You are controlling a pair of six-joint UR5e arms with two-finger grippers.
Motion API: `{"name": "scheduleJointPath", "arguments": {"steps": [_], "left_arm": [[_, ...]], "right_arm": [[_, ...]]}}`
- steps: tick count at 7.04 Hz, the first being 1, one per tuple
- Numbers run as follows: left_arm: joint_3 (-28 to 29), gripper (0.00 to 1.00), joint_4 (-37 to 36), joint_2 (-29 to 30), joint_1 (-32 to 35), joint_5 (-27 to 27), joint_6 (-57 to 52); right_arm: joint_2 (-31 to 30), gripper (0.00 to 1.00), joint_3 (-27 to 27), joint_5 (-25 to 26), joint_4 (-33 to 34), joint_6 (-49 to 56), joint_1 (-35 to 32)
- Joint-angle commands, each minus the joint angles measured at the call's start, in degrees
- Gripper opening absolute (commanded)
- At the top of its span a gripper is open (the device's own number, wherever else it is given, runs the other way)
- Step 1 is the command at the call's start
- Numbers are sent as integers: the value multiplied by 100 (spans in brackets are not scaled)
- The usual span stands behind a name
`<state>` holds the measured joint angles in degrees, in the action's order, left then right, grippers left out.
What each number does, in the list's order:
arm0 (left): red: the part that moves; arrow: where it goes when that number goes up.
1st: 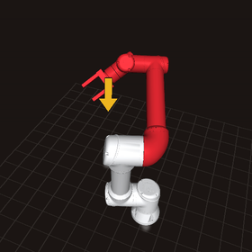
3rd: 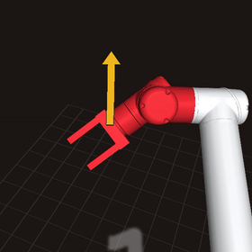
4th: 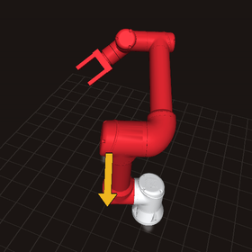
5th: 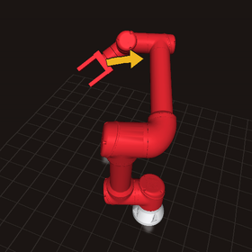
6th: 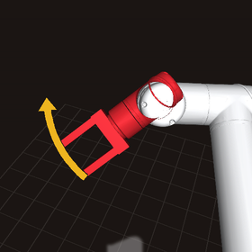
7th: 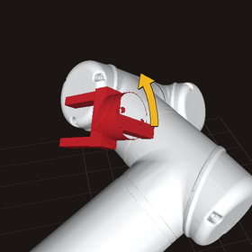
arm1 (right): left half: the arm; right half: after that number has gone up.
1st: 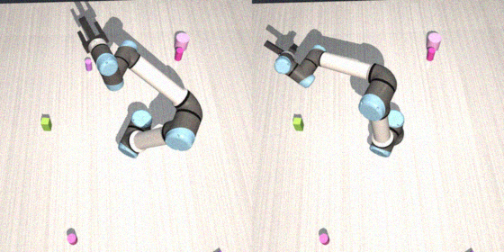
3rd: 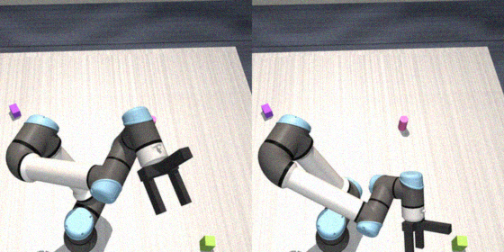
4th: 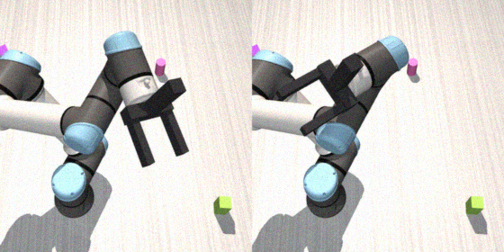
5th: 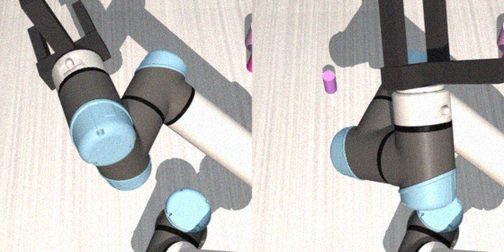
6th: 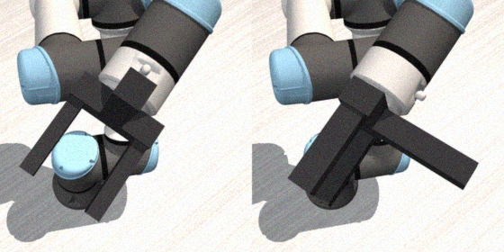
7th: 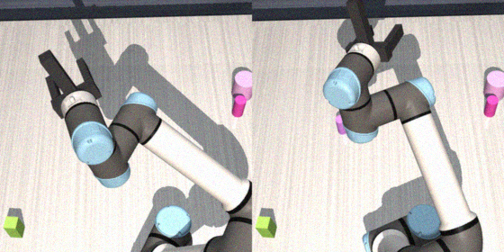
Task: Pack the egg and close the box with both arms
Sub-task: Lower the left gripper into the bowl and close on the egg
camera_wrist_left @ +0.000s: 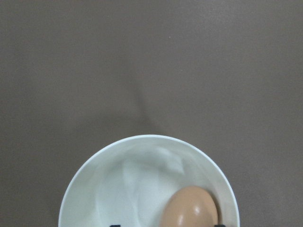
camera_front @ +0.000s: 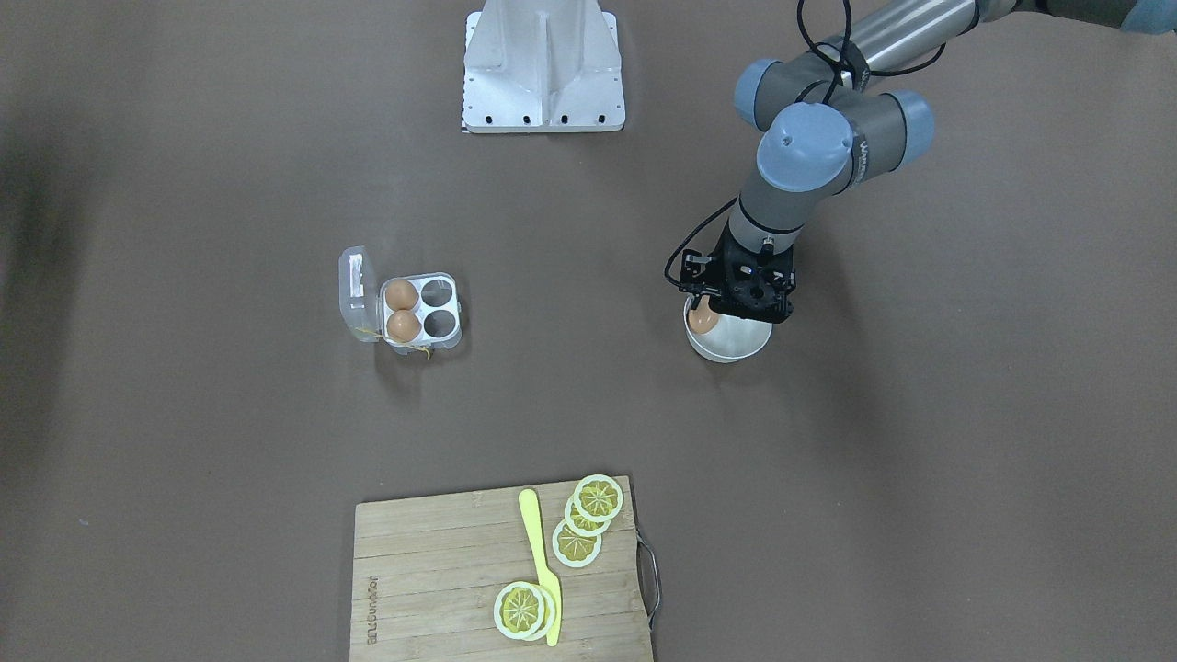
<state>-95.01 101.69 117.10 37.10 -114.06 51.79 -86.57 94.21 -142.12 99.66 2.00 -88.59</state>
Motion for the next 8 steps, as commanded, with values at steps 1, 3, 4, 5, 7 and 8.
{"name": "scheduleJointPath", "arguments": {"steps": [1,3,4,5,7,8], "left_arm": [[9,73,0,-3,-79,7,7],[44,73,0,23,-88,15,-2],[53,73,0,23,-88,7,-2],[79,71,0,23,-88,15,-11],[123,71,0,23,-88,7,-19],[132,70,0,23,-88,7,-19]], "right_arm": [[0,100,19,0,0,-7,0],[0,100,54,-9,9,-7,0],[0,100,54,-148,0,-7,0],[0,100,54,-193,0,-7,-9],[0,100,80,-193,0,-7,0],[0,100,89,-202,0,-25,0]]}}
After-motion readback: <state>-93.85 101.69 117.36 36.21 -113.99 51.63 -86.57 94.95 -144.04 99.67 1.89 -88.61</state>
